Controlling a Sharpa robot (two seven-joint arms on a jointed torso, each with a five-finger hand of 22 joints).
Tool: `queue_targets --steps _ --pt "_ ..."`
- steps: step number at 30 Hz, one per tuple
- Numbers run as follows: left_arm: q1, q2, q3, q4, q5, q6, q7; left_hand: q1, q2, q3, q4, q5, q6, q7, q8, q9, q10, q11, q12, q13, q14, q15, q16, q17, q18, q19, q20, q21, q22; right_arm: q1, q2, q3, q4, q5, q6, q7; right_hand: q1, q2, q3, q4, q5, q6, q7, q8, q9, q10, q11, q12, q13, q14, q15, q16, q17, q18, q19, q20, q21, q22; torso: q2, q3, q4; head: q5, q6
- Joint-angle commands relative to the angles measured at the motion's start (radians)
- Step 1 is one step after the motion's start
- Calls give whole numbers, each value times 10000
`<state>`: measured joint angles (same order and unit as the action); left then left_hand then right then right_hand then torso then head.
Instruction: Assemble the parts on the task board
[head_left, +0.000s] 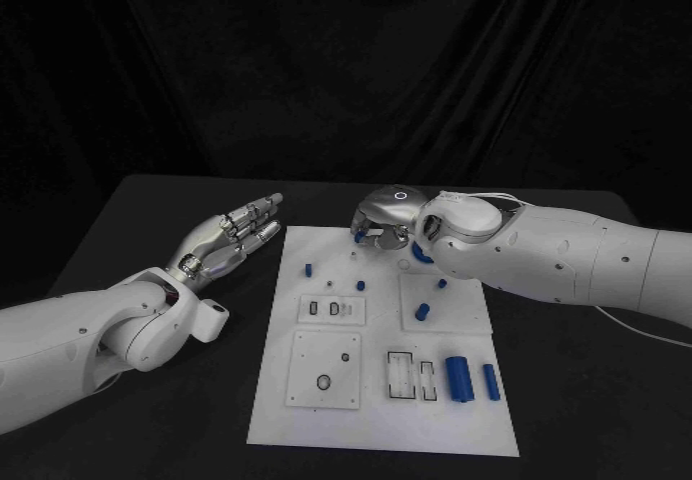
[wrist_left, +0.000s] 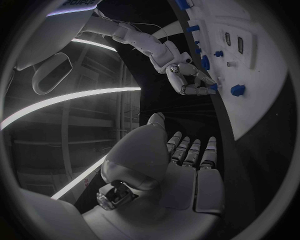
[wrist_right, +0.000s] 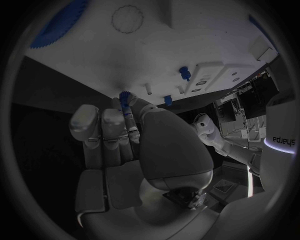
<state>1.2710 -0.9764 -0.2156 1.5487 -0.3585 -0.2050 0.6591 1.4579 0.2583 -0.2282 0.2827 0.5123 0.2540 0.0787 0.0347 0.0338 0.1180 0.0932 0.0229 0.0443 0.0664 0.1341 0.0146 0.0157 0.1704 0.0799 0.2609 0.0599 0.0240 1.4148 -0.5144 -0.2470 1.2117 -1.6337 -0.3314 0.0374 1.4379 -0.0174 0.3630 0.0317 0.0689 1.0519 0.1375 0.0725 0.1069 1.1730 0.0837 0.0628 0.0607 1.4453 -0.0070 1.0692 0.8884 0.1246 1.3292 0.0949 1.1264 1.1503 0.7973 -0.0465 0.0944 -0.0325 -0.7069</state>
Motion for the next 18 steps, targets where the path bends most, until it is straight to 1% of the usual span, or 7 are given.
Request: queue_targets --steps 1,12,13,15,16,17,18 --pt "17 28 8 11 -6 154 80 123 17 78 -8 62 -9 48 51 14 -62 22 -4 5 -64 49 -1 -14 123 -10 47 22 -5 -26 -3 -1 -20 -99 141 -7 -19 -88 34 14 4 -69 24 -59 2 -83 -10 -16 18 -26 32 -51 -13 -132 -51 58 -30 -10 2 2 1 -9 5" --pt "16 24 8 -25 -6 161 18 155 24 106 -13 105 -25 68 46 12 -125 8 -18 -16 -72 72 -3 -16 122 -9 60 23 -4 -28 32 -1 -46 -99 325 -61 -170 -225 21 92 50 -264 17 -105 -57 -234 5 -33 11 -77 34 -90 -69 -119 -95 73 -80 -10 0 4 -3 -15 -34" --pt "16 25 8 -28 -6 162 13 155 24 106 -13 105 -25 68 46 12 -125 8 -18 -16 -72 72 -3 -16 122 -9 60 23 -4 -28 34 -1 -47 -99 411 -173 -341 -433 -45 168 117 -715 -43 -115 -172 -772 50 -27 4 -226 -19 -296 -302 -44 -258 20 -321 -181 4 1 -4 -12 -41" --pt "16 27 8 -30 -6 163 6 161 22 110 -14 116 -27 72 45 11 -147 3 -22 -23 -85 76 -6 -19 121 -12 63 21 -5 -28 33 -1 -53 -99 537 -383 -603 -690 -303 227 112 -1839 -199 -96 -424 -1900 166 -33 5 -537 -63 -714 -777 38 -618 -7 -873 -558 8 2 -7 -5 -43" --pt "16 28 8 -31 -6 165 2 161 22 110 -14 116 -27 72 45 11 -147 3 -22 -23 -85 76 -6 -19 121 -12 63 21 -5 -28 28 -1 -57 -99 568 -491 -671 -708 -424 232 99 -2267 -354 -101 -438 -2321 186 -24 15 -634 -32 -823 -898 71 -723 -5 -1035 -660 7 1 -5 -5 -41" --pt "16 28 8 -32 -6 166 -2 161 22 110 -14 116 -27 72 45 11 -147 3 -22 -23 -85 76 -6 -19 121 -12 63 21 -5 -28 22 -1 -61 -99 567 -584 -818 -769 -671 251 61 -3606 -761 -174 -496 -3044 211 -30 14 -806 -17 -989 -1090 102 -898 34 -1302 -826 5 0 -5 -4 -43" --pt "16 28 8 -33 -6 168 -5 161 22 110 -14 116 -27 72 45 11 -147 3 -22 -23 -85 76 -6 -19 121 -12 63 21 -5 -28 13 -1 -67 -99 523 -652 -880 -752 -806 258 57 -4203 -856 -186 -515 -3420 231 -22 27 -970 6 -1141 -1267 140 -1067 64 -1552 -989 3 -1 -6 -2 -45"
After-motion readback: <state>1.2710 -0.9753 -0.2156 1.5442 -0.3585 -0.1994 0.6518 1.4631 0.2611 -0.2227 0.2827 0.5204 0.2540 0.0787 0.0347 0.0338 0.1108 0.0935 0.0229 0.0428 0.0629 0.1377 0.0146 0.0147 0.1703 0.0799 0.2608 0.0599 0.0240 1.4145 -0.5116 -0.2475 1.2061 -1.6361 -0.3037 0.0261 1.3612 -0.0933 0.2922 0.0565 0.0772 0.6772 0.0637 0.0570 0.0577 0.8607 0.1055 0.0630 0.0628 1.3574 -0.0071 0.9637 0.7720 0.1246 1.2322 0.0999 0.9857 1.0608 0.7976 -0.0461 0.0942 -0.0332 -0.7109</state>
